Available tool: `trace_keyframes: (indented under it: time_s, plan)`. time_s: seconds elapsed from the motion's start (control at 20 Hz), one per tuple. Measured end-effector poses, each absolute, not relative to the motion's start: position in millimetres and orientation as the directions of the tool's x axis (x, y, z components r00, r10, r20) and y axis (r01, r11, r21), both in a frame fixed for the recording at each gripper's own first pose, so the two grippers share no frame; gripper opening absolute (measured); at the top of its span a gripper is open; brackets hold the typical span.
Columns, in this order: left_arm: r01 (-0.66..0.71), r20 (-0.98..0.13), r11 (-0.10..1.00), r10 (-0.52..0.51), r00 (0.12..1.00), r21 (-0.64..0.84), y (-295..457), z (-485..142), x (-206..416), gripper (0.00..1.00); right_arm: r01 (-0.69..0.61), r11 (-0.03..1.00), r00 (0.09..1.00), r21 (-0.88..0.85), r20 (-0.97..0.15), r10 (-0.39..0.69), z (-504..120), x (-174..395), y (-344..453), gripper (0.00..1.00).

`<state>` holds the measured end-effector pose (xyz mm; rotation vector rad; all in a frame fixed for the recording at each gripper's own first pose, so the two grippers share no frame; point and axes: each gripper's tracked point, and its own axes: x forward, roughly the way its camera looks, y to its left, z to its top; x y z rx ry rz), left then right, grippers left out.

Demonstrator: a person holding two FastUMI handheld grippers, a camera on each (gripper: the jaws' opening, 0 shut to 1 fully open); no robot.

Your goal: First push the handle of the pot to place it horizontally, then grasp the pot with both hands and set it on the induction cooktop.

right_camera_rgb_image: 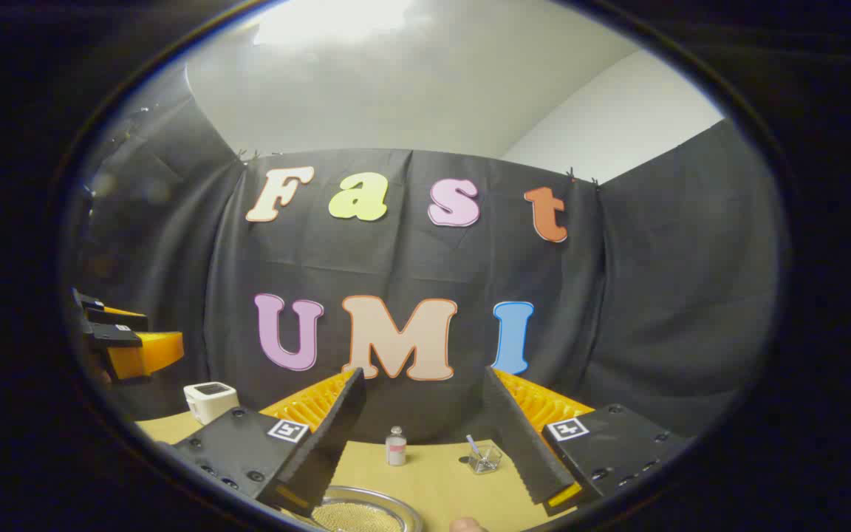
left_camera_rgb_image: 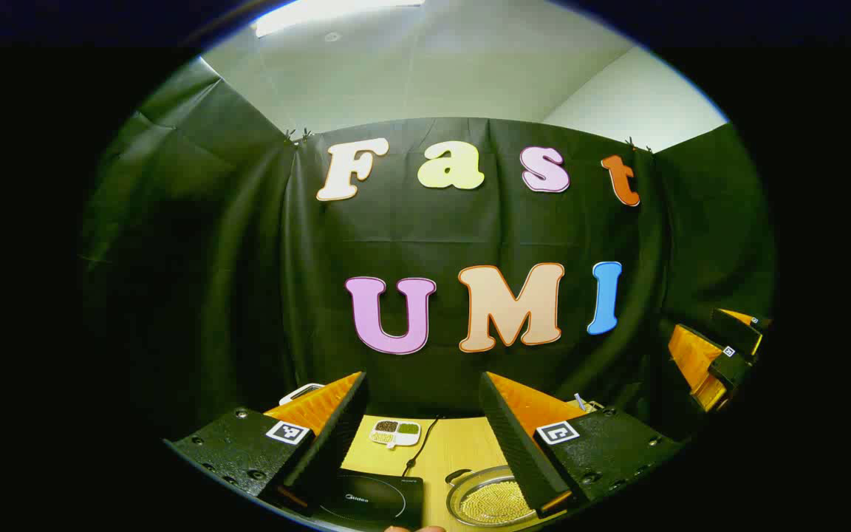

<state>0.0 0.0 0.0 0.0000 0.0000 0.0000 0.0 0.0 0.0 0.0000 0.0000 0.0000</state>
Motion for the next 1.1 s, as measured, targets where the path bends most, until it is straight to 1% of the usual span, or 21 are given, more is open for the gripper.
trace_keyframes:
  time_s: [0.15,0.2,0.3,0.35,0.4,0.45,0.5,0.55,0.9,0.95,1.0,1.05,1.1]
  plan:
    - [-0.014,-0.006,1.000,0.014,1.000,0.008,-1,-1,-2,0.93,0.008,1.000,1.000,0.002,-0.004,-0.008,-2,-1,-7,0.99]
    - [-0.018,-0.003,1.000,0.018,1.000,0.008,-1,0,-3,0.93,0.008,1.000,1.000,0.004,-0.007,-0.008,-3,-2,-9,1.00]
    - [-0.023,0.001,1.000,0.023,1.000,0.008,-3,2,-6,0.93,0.007,1.000,1.000,0.003,-0.010,-0.007,-5,-2,-13,0.99]
    - [-0.025,0.005,1.000,0.025,1.000,0.010,-3,3,-8,0.96,0.007,1.000,1.000,0.003,-0.011,-0.007,-5,-3,-14,0.99]
    - [-0.026,0.008,1.000,0.026,1.000,0.012,-3,4,-9,0.96,0.006,1.000,1.000,0.005,-0.012,-0.006,-5,-3,-15,0.99]
    - [-0.029,0.014,1.000,0.029,1.000,0.013,-3,5,-10,0.93,0.007,1.000,1.000,0.007,-0.012,-0.007,-6,-4,-16,0.99]
    - [-0.032,0.017,0.999,0.031,0.999,0.014,-3,6,-12,0.96,0.008,1.000,1.000,0.010,-0.008,-0.008,-4,-4,-16,0.99]
    - [-0.034,0.022,0.999,0.034,0.999,0.017,-3,7,-13,0.93,0.006,1.000,1.000,0.012,-0.005,-0.006,-3,-3,-17,0.99]
    - [-0.044,0.035,0.999,0.043,0.998,0.024,-2,10,-14,0.93,-0.012,1.000,1.000,0.014,-0.008,0.012,-7,0,-12,0.99]
    - [-0.045,0.033,0.999,0.044,0.998,0.026,-2,10,-14,0.93,-0.011,1.000,1.000,0.013,-0.012,0.012,-9,-1,-12,0.99]
    - [-0.047,0.031,0.999,0.046,0.998,0.028,-1,9,-14,0.96,-0.010,1.000,1.000,0.011,-0.021,0.010,-13,-1,-13,0.99]
    - [-0.050,0.031,0.998,0.049,0.998,0.030,-1,9,-14,0.93,-0.006,1.000,0.999,0.006,-0.038,0.007,-20,-1,-14,1.00]
    - [-0.054,0.031,0.998,0.053,0.998,0.031,0,8,-14,0.93,-0.002,1.000,0.998,0.000,-0.062,0.002,-28,0,-15,0.99]
